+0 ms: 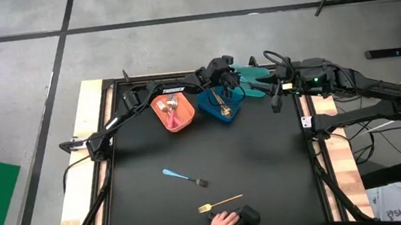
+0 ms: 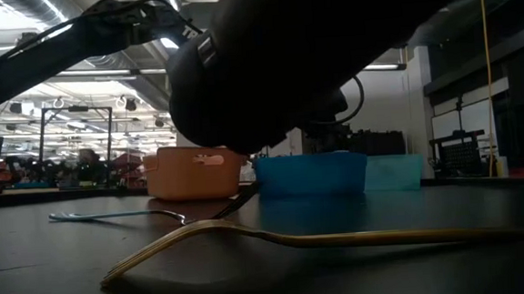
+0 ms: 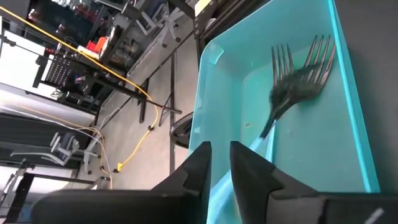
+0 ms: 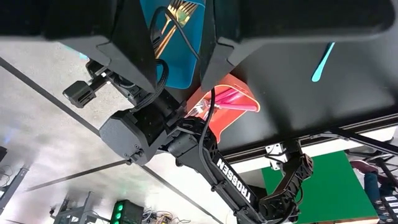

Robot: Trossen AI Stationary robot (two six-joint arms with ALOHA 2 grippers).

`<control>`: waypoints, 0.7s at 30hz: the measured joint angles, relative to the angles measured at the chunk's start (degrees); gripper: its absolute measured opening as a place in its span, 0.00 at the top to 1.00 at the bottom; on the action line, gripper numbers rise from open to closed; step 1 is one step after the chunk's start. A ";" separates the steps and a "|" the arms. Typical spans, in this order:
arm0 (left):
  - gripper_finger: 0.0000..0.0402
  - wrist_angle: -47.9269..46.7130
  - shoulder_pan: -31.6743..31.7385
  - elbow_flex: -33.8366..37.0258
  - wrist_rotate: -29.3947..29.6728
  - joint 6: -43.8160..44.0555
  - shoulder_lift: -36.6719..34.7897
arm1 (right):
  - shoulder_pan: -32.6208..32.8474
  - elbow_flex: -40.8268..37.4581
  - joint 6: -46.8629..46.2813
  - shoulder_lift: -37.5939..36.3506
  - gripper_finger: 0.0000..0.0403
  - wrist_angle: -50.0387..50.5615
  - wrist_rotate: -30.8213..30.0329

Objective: Sort silverware by color (type)
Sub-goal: Put the blue fork into the green bin

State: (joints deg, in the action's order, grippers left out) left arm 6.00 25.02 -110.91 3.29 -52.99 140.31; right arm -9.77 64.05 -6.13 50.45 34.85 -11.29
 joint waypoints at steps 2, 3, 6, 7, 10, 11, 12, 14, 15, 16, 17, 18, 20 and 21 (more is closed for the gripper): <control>0.86 0.00 0.00 0.00 0.00 -0.02 0.00 | -0.01 0.00 0.00 0.01 0.73 0.02 0.00; 0.86 0.00 0.00 0.00 0.00 0.00 0.00 | 0.01 0.00 0.00 0.01 0.73 0.02 0.00; 0.85 0.00 0.00 0.00 0.00 0.02 0.00 | 0.01 0.00 0.00 0.01 0.73 0.02 0.00; 0.85 0.00 0.00 0.00 0.00 0.03 0.00 | 0.00 0.00 0.00 0.01 0.73 0.02 0.00; 0.85 0.00 0.00 0.00 0.00 0.05 0.00 | 0.01 0.00 0.00 -0.01 0.73 0.02 0.00; 0.85 0.00 0.00 0.00 0.00 0.07 0.00 | -0.01 0.00 0.00 0.01 0.73 0.00 0.00; 0.85 0.00 0.00 0.02 0.00 0.07 0.00 | -0.01 0.00 0.00 0.01 0.73 0.01 0.00; 0.85 0.00 0.00 0.02 0.00 0.09 0.00 | 0.00 0.00 0.00 0.01 0.73 0.02 0.00; 0.85 0.00 0.00 0.02 0.00 0.09 0.00 | -0.01 0.00 0.00 0.01 0.73 0.01 0.00; 0.85 0.00 0.00 0.02 0.00 0.10 0.00 | 0.01 0.00 0.00 0.01 0.73 0.02 0.00; 0.85 0.00 0.00 0.02 0.00 0.10 0.00 | -0.01 0.00 0.00 0.01 0.73 0.00 0.00; 0.85 0.00 0.00 0.02 0.00 0.10 0.00 | -0.01 0.00 0.00 0.01 0.73 0.00 0.00; 0.85 0.00 0.00 0.04 0.00 0.11 0.00 | 0.00 0.00 0.00 0.01 0.73 0.02 0.00; 0.85 0.00 0.00 0.04 0.00 0.11 0.00 | 0.00 0.00 0.00 0.01 0.73 0.02 0.00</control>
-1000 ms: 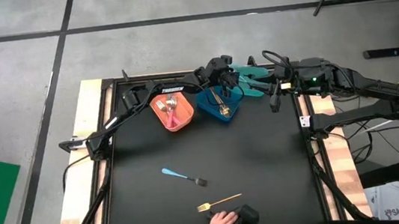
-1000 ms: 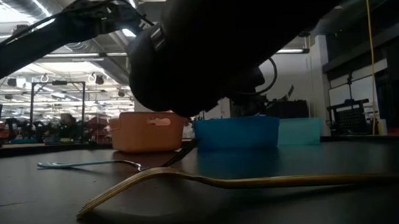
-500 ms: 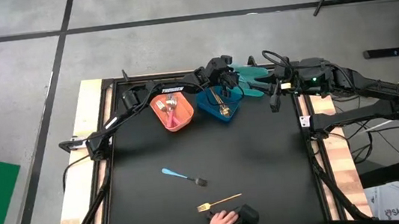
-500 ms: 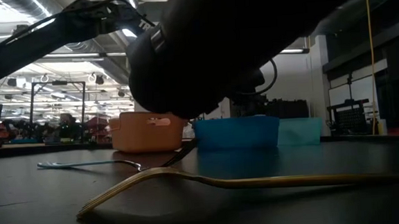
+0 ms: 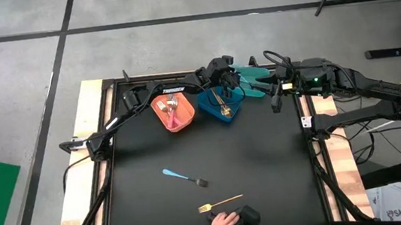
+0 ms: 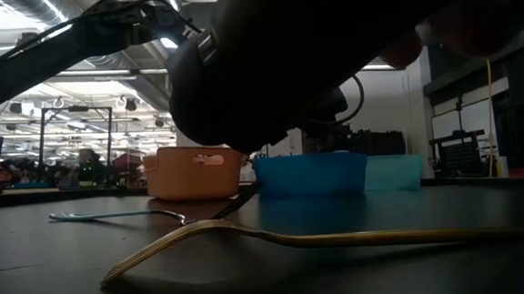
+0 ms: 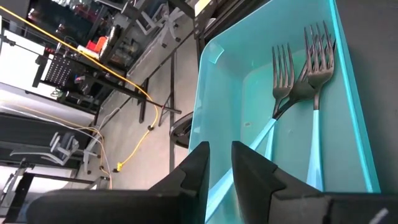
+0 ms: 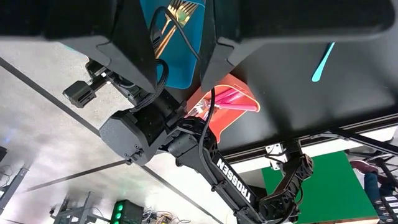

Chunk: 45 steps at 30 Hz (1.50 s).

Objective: Sort silverware by color (type)
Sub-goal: Put the blue fork into the green bin

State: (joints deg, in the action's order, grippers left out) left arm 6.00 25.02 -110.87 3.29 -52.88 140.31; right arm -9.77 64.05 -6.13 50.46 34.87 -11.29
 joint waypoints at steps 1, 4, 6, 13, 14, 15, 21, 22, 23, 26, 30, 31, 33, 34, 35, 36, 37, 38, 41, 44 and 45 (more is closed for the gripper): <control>0.85 0.00 0.00 0.00 0.00 0.00 0.00 | -0.01 0.00 0.00 0.00 0.73 0.00 0.00; 0.85 0.00 0.00 0.00 0.00 0.00 0.00 | -0.01 0.00 0.00 -0.02 0.73 0.00 0.00; 0.85 0.00 0.00 0.00 0.00 0.00 0.00 | 0.01 0.00 0.00 0.00 0.73 0.00 0.00; 0.85 -0.17 -1.52 0.07 0.39 -0.02 -1.32 | -0.01 -0.01 0.00 -0.01 0.73 0.05 0.01; 0.85 0.23 -2.17 0.07 0.34 0.00 -1.76 | 0.01 -0.01 0.00 -0.01 0.73 0.07 0.01; 0.85 0.32 -2.73 0.07 0.29 0.04 -2.52 | 0.01 -0.02 0.00 -0.02 0.73 0.07 0.02; 0.85 -1.68 -6.37 0.04 0.44 0.35 -6.25 | -0.01 -0.02 0.00 0.00 0.73 0.13 0.11; 0.85 -2.72 -7.01 0.04 0.63 0.60 -7.12 | -0.01 -0.02 0.00 0.00 0.73 0.20 0.11; 0.85 -4.11 -7.70 0.04 0.61 1.19 -7.92 | -0.01 -0.02 0.00 0.00 0.73 0.34 0.11; 0.85 -8.37 -9.96 0.04 0.48 3.88 -10.37 | -0.01 -0.02 0.01 0.00 0.73 1.22 0.10; 0.85 -18.98 -12.52 0.00 0.22 7.90 -13.67 | 0.06 -0.02 0.00 -0.02 0.73 2.76 0.39; 0.85 -22.13 -13.10 0.00 0.14 8.64 -14.34 | 0.04 -0.02 0.00 -0.02 0.73 2.94 0.39; 0.85 -27.84 -14.26 0.00 0.06 9.98 -16.18 | 0.04 -0.02 0.00 0.00 0.73 3.21 0.39; 0.85 -30.86 -14.87 0.00 0.05 10.79 -16.92 | 0.04 -0.02 0.00 0.00 0.73 3.19 0.39; 0.85 -33.05 -15.43 0.00 -0.12 11.70 -17.80 | 0.04 -0.02 0.00 -0.02 0.73 3.16 0.40; 0.85 -36.20 -16.01 0.00 -0.52 12.58 -18.57 | 0.01 -0.02 0.00 -0.01 0.73 3.13 0.39; 0.85 -38.77 -16.56 0.00 -1.32 13.50 -19.03 | 0.00 -0.04 0.00 -0.01 0.73 3.14 0.39; 0.85 -40.90 -17.06 0.00 -2.28 14.32 -19.77 | 0.01 -0.04 0.00 -0.02 0.73 3.01 0.42; 0.85 -47.22 -18.34 0.00 -4.41 16.51 -21.17 | 0.04 -0.04 0.00 -0.02 0.73 3.00 0.48; 0.85 -52.68 -19.63 0.00 -4.41 18.68 -22.32 | 0.05 -0.04 0.00 0.02 0.73 3.01 0.78; 0.85 -54.74 -20.08 0.00 -4.34 19.57 -22.55 | 0.01 -0.04 0.00 0.04 0.73 3.05 0.85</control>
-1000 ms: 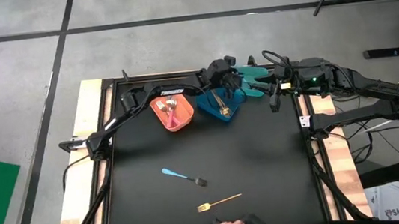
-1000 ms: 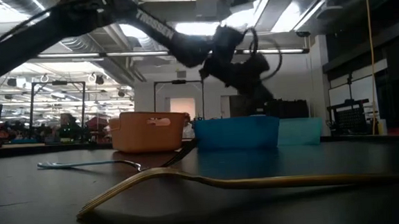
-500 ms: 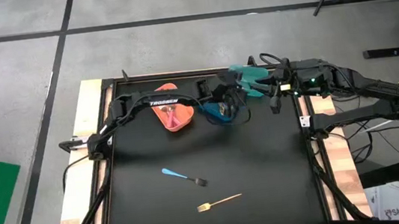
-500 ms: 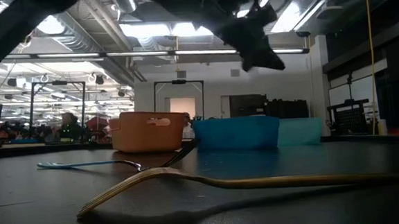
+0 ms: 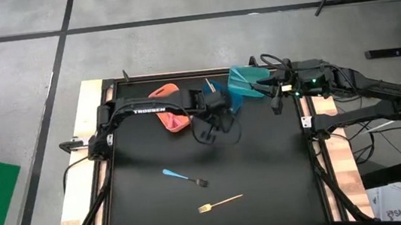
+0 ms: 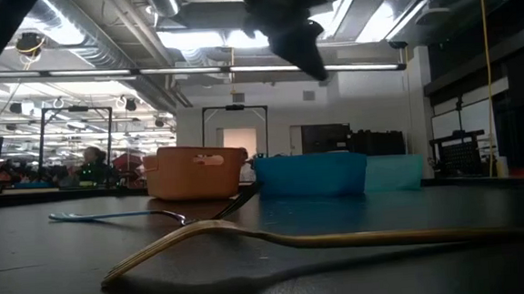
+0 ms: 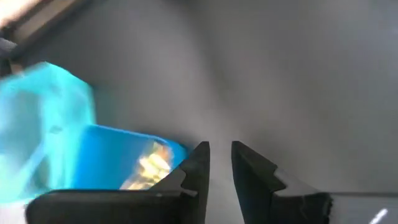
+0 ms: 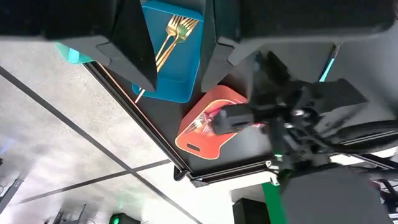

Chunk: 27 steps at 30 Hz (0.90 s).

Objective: Sort silverware by color (type)
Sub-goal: Put the blue fork into the green bin

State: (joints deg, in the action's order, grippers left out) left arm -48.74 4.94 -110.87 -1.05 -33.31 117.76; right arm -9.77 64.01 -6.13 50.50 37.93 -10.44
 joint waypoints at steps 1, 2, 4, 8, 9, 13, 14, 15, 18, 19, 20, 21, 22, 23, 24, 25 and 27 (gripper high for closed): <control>0.85 -1.79 -0.46 0.00 -0.03 0.63 -0.07 | 0.02 0.00 0.00 0.00 0.73 0.07 0.01; 0.85 -3.31 -0.92 0.00 -0.01 1.56 -0.07 | 0.03 0.00 0.00 0.00 0.73 0.02 0.16; 0.85 -7.16 -1.66 0.00 -0.03 2.94 -0.20 | 0.01 0.00 0.00 0.00 0.73 0.07 0.61; 0.85 -14.14 -2.98 -0.07 0.04 5.26 -0.45 | 0.03 0.00 0.00 0.00 0.73 0.01 1.02; 0.85 -16.10 -3.35 -0.07 0.07 6.06 -0.45 | 0.03 0.00 0.00 0.00 0.73 0.01 1.03; 0.85 -22.71 -5.06 -0.07 0.00 9.94 -0.40 | 0.03 0.00 0.00 0.00 0.73 0.07 1.03; 0.85 -24.16 -5.50 -0.07 -0.07 10.72 -0.40 | 0.03 0.00 0.00 0.00 0.73 0.05 1.03; 0.85 -25.58 -5.91 -0.07 -0.10 11.38 -0.40 | 0.03 0.00 0.00 0.00 0.73 0.03 1.05; 0.85 -28.76 -7.17 -0.04 -0.09 14.17 -0.40 | 0.03 0.00 0.00 0.00 0.73 0.03 1.05; 0.85 -29.33 -7.65 -0.04 -0.08 15.25 -0.40 | 0.03 0.00 0.00 0.00 0.73 0.03 1.04; 0.85 -29.73 -8.10 -0.04 -0.10 16.19 -0.40 | 0.03 0.00 0.00 0.00 0.73 0.03 1.05; 0.85 -30.04 -8.61 -0.04 -0.10 16.98 -0.40 | 0.03 0.00 0.00 0.00 0.73 0.03 1.04; 0.85 -30.24 -9.17 -0.04 -0.16 17.67 -0.38 | 0.03 0.00 0.00 0.00 0.73 0.03 1.05; 0.85 -30.38 -9.67 -0.04 -0.16 18.00 -0.38 | 0.03 0.00 0.00 0.00 0.73 0.03 1.05; 0.85 -30.38 -10.17 -0.04 -0.18 18.15 -0.38 | 0.03 0.00 0.00 0.00 0.73 0.04 1.05; 0.85 -30.38 -10.69 -0.04 -0.21 18.24 -0.38 | 0.03 0.00 0.00 0.00 0.73 0.06 1.05; 0.85 -30.37 -11.59 -0.04 -0.20 18.59 -0.38 | 0.03 0.00 0.00 0.00 0.73 0.12 1.05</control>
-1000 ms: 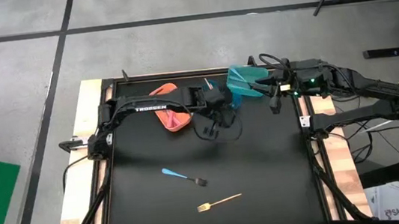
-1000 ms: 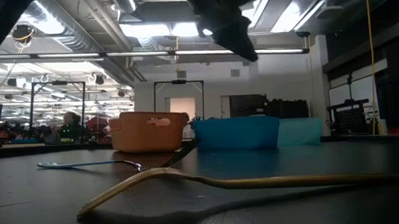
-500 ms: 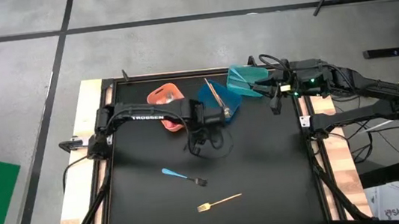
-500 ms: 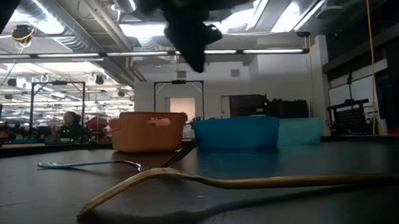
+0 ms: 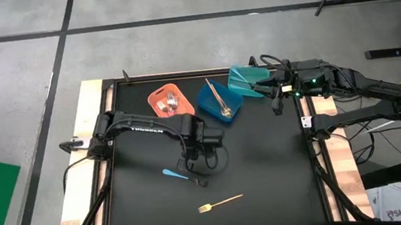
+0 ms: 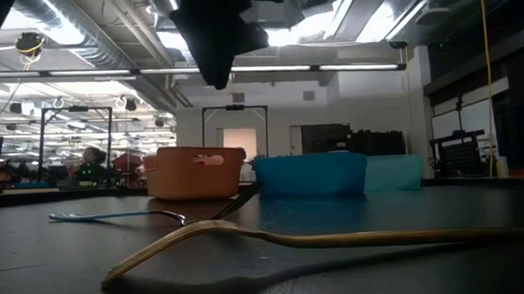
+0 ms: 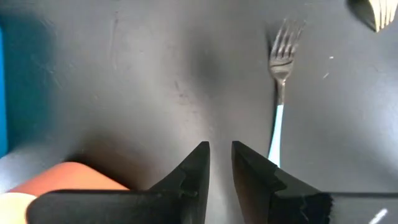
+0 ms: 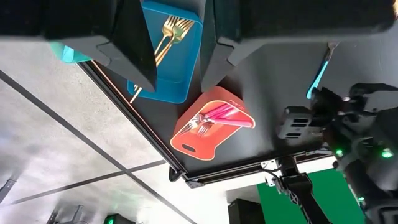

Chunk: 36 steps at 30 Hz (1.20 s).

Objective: Sort silverware by color (type)
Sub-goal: Put the blue fork into the green bin

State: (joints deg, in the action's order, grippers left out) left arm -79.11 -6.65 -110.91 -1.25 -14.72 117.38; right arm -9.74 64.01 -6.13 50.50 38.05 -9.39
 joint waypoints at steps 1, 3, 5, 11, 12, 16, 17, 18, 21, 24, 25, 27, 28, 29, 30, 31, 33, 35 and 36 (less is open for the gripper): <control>0.85 0.00 -0.39 0.00 0.00 0.62 0.00 | 0.00 0.00 0.00 0.00 0.73 0.09 0.00; 0.85 0.00 -1.09 0.00 0.00 1.56 0.00 | 0.00 0.00 0.00 0.00 0.73 0.45 0.00; 0.85 0.00 -1.72 0.00 0.00 2.58 0.00 | 0.00 0.00 0.00 0.00 0.73 0.90 0.00; 0.85 0.05 -3.36 0.02 0.01 7.17 0.00 | 0.00 0.00 0.00 0.00 0.73 1.28 0.00; 0.85 0.12 -3.68 0.03 0.04 8.30 0.00 | 0.00 0.00 0.00 0.00 0.73 1.28 0.00; 0.85 2.04 -5.42 1.49 0.02 11.97 0.00 | -0.01 0.00 0.00 0.00 0.73 1.31 0.00; 0.85 2.54 -5.90 2.33 0.03 12.81 0.01 | -0.02 0.00 0.00 0.00 0.73 1.33 0.01; 0.85 2.98 -6.37 3.22 0.02 13.38 0.04 | -0.01 0.00 0.00 0.00 0.73 1.33 0.02; 0.85 5.17 -7.60 6.83 0.00 15.05 0.04 | -0.02 0.00 0.00 0.00 0.73 1.39 0.02; 0.85 8.36 -8.56 10.67 -0.14 16.12 0.11 | -0.01 0.00 0.00 0.00 0.73 1.68 0.02; 0.85 9.67 -8.86 11.78 -0.48 16.16 0.11 | -0.01 0.00 0.00 0.00 0.73 1.68 0.02; 0.85 12.81 -9.37 13.79 -1.60 16.18 0.09 | -0.02 0.00 0.00 0.00 0.73 1.68 0.02; 0.85 14.22 -9.63 14.77 -2.16 16.23 0.09 | -0.02 0.00 0.00 0.00 0.73 1.68 0.02; 0.85 15.46 -9.83 15.77 -2.70 16.25 0.09 | -0.02 0.00 0.00 0.00 0.73 1.68 0.02; 0.85 16.50 -10.03 16.74 -3.08 16.27 0.09 | -0.02 0.00 0.00 0.00 0.73 1.66 0.02; 0.85 17.26 -10.22 17.54 -3.17 16.31 0.09 | -0.02 0.00 0.00 0.00 0.73 1.66 0.02; 0.85 18.19 -10.54 19.13 -3.22 16.33 0.09 | -0.02 0.00 0.00 0.00 0.73 1.66 0.02; 0.85 19.43 -10.78 20.82 -3.22 16.35 0.09 | -0.02 0.00 0.00 0.00 0.73 1.66 0.02; 0.85 20.53 -10.83 21.55 -3.23 16.33 0.09 | -0.02 0.00 0.00 0.02 0.73 1.66 0.02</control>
State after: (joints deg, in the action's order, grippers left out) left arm -58.58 -17.47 -89.36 -4.48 1.61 117.47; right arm -9.76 64.01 -6.13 50.52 39.70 -9.37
